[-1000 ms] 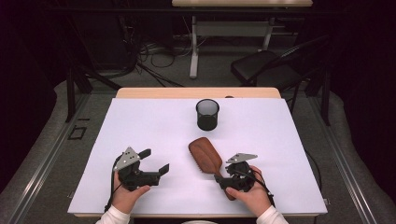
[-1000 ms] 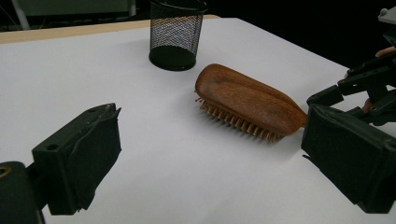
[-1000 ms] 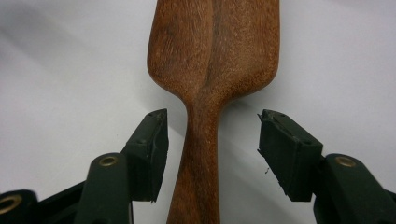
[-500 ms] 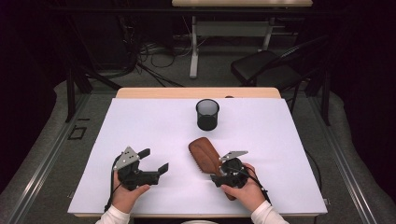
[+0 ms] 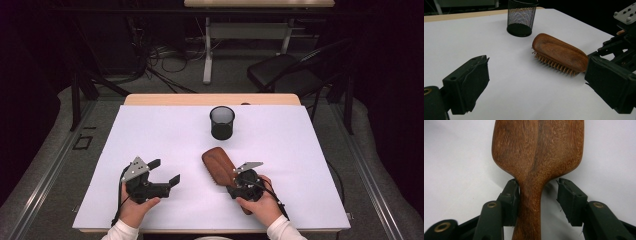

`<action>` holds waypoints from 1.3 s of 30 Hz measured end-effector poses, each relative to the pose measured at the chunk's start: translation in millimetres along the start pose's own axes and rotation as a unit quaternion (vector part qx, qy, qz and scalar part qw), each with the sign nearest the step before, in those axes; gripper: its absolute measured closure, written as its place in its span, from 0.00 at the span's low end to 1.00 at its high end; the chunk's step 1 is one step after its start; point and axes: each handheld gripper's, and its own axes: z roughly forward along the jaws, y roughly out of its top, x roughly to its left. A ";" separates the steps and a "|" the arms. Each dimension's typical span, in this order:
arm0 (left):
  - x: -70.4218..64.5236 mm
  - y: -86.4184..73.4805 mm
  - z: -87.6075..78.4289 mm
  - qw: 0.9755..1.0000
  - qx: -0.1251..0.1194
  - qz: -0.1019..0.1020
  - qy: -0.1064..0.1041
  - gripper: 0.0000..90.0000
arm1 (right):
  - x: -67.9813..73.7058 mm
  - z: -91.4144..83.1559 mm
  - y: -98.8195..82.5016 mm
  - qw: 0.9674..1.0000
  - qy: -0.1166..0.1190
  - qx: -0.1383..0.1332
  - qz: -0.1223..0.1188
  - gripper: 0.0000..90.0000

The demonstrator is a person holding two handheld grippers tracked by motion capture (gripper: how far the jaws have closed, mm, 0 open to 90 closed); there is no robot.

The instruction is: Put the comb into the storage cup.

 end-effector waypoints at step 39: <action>2.2 0.6 -1.5 1.000 0.000 0.003 -0.002 0.06 | -1.2 -1.8 -1.6 1.000 0.005 0.000 -0.016 0.80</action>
